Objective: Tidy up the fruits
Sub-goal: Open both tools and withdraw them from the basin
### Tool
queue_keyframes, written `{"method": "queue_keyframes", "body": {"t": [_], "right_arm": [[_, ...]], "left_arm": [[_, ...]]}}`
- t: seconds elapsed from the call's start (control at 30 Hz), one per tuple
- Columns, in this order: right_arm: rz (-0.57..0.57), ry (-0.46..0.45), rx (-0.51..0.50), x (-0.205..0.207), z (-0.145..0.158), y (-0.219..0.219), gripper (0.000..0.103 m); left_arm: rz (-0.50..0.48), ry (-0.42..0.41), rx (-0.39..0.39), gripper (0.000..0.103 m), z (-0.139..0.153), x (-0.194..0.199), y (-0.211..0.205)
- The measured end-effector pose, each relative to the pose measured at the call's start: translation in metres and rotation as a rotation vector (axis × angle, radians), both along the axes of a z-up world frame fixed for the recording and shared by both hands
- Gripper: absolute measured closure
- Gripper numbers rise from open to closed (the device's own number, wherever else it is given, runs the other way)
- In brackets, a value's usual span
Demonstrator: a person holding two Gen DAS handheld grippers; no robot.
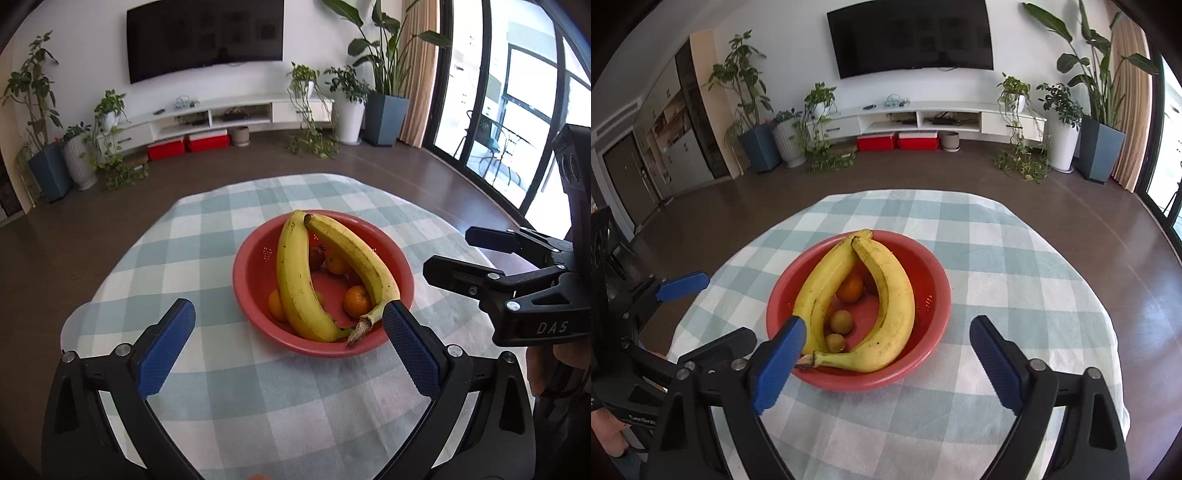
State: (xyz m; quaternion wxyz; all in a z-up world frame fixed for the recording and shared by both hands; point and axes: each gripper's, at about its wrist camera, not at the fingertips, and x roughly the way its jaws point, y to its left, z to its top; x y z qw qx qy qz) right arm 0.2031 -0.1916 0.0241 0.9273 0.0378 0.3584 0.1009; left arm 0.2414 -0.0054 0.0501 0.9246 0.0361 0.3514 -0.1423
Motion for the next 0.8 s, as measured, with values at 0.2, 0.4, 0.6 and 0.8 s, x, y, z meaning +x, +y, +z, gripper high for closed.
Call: {"method": "queue_keyframes", "body": {"t": [0.2,0.4,0.6,0.8], "right_arm": [[-0.031,-0.087,0.054,-0.056,0.013,-0.004,0.003],[-0.041,-0.262,0.031,-0.115,0.035,0.001,0.000],[-0.076,-0.456,0.009,-0.170,0.058,0.008,0.000],[-0.105,-0.452,0.090,-0.197,0.058,-0.001,0.000]], "left_arm": [[0.064,-0.146,-0.053,0.000,0.024,-0.072,0.017],[0.089,-0.335,-0.038,0.000,0.056,-0.152,0.023],[0.139,-0.489,0.045,0.000,0.076,-0.220,0.006],[0.163,-0.384,-0.029,0.000,0.069,-0.246,-0.002]]}}
